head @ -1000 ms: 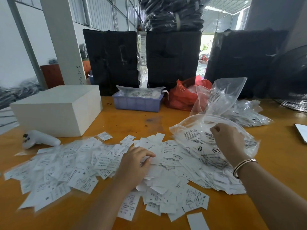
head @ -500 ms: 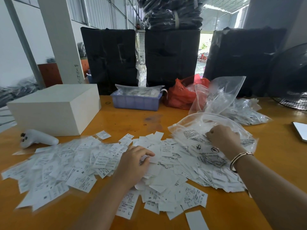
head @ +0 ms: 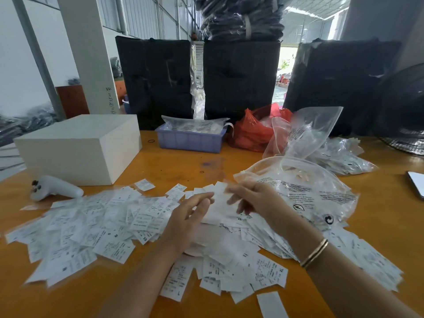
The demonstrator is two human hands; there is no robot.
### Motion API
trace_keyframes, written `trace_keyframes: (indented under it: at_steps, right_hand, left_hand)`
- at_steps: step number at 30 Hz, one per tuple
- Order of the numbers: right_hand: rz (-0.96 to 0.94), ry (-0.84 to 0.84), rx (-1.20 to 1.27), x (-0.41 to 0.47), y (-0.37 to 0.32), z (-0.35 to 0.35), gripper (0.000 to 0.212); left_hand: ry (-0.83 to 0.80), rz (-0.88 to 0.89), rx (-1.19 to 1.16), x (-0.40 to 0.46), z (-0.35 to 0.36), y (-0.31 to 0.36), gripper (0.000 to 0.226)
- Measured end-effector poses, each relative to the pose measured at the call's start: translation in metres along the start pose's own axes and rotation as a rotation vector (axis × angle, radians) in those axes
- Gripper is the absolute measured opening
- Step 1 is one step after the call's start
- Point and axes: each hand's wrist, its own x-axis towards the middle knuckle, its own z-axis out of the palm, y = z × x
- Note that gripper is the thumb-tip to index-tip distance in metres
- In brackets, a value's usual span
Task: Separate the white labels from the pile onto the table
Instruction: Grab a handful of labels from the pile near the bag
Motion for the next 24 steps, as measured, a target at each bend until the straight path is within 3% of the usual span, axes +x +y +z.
trace_keyframes:
  at_steps: [2, 5, 8, 9, 11, 13, 15, 19, 24]
  right_hand:
    - [-0.004, -0.046, -0.105, -0.001, 0.007, 0.013, 0.014]
    - [-0.009, -0.058, -0.094, -0.001, 0.014, 0.024, 0.023]
    - [-0.031, 0.148, 0.098, -0.002, 0.023, 0.026, 0.036]
    - [-0.07, 0.256, 0.027, -0.002, 0.028, 0.025, 0.034]
    - [-0.138, 0.348, -0.397, -0.001, 0.038, 0.019, 0.023]
    - [-0.109, 0.2, -0.772, 0.0, 0.046, 0.018, 0.037]
    - [-0.052, 0.091, -0.929, 0.001, 0.051, 0.019, 0.052]
    - [-0.152, 0.142, -1.013, 0.004, 0.053, 0.023, 0.042]
    - [-0.212, 0.193, -0.876, 0.0, 0.053, 0.022, 0.025]
  left_hand:
    - [-0.041, -0.009, 0.046, 0.001, 0.001, -0.001, 0.043]
    - [0.029, 0.016, 0.115, 0.005, 0.002, -0.005, 0.008]
    - [0.134, -0.046, -0.023, 0.007, -0.001, -0.009, 0.02]
    - [0.15, -0.074, -0.084, 0.007, -0.002, -0.008, 0.022]
    - [0.165, -0.108, -0.152, 0.007, -0.003, -0.008, 0.022]
    - [0.171, -0.133, -0.168, 0.007, -0.002, -0.007, 0.017]
    - [0.183, -0.146, -0.174, 0.007, -0.002, -0.007, 0.014]
    - [0.19, -0.155, -0.173, 0.007, 0.0, -0.005, 0.015]
    - [0.193, -0.162, -0.195, 0.007, -0.001, -0.003, 0.016]
